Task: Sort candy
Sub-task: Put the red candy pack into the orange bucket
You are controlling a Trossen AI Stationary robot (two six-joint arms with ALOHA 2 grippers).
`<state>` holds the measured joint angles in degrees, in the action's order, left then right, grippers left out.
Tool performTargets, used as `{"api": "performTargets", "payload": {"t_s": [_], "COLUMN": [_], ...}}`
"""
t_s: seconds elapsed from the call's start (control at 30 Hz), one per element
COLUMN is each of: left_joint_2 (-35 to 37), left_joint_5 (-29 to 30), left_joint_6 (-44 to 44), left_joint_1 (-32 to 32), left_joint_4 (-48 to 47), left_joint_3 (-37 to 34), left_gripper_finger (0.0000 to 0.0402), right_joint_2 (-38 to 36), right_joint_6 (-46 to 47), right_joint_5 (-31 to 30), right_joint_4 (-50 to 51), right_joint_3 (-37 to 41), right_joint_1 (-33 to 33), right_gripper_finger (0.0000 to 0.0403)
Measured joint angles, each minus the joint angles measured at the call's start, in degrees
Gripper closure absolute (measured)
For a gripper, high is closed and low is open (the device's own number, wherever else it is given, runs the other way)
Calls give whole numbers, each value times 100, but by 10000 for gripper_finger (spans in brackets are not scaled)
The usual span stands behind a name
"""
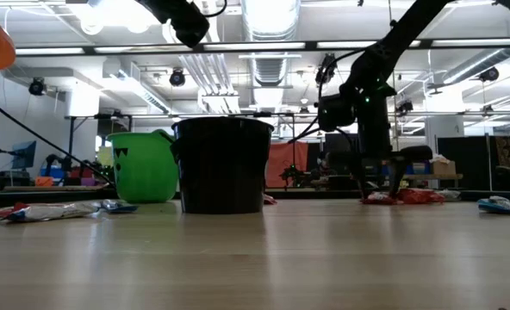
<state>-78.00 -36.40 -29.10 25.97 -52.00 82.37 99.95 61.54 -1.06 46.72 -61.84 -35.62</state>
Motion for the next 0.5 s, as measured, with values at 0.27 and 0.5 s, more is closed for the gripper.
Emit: {"api": "performTargets", "payload": {"t_s": [0.27,0.5], "left_joint_2": [0,0], "left_joint_5": [4,4], "left_joint_6": [-2,-1], "left_joint_1": [1,-1], "left_joint_4": [-2,0], "left_joint_3": [0,0], "left_gripper_finger": [305,305], "right_joint_2": [23,30], "right_joint_6": [-108,-109], "right_joint_5": [118,172], "right_joint_4": [-45,-76], "right_joint_3": [9,11], "right_joint_1": [-68,-70], "right_gripper_finger": [186,281]}}
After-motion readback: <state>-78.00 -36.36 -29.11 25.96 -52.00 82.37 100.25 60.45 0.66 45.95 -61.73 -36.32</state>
